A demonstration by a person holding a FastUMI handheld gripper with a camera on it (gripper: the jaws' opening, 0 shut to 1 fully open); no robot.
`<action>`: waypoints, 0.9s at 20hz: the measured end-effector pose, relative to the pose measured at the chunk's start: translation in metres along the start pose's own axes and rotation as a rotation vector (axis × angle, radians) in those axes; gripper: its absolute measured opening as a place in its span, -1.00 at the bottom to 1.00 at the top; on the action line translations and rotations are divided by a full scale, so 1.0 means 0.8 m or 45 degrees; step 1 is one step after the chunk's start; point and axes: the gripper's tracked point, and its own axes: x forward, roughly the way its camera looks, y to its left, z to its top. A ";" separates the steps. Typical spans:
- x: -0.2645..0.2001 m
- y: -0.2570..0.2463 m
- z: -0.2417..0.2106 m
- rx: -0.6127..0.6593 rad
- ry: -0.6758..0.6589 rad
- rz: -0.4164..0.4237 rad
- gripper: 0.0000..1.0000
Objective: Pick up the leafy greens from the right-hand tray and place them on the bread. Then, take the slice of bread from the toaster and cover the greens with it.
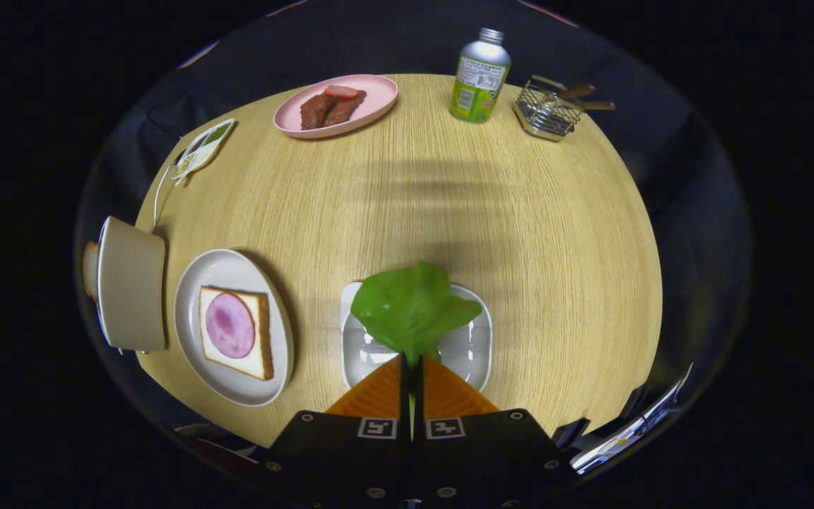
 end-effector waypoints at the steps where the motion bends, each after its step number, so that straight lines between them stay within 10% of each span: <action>1: -0.009 0.007 0.000 -0.007 -0.011 0.009 -0.98; 18: -0.048 0.201 0.002 -0.185 -0.069 0.210 -0.99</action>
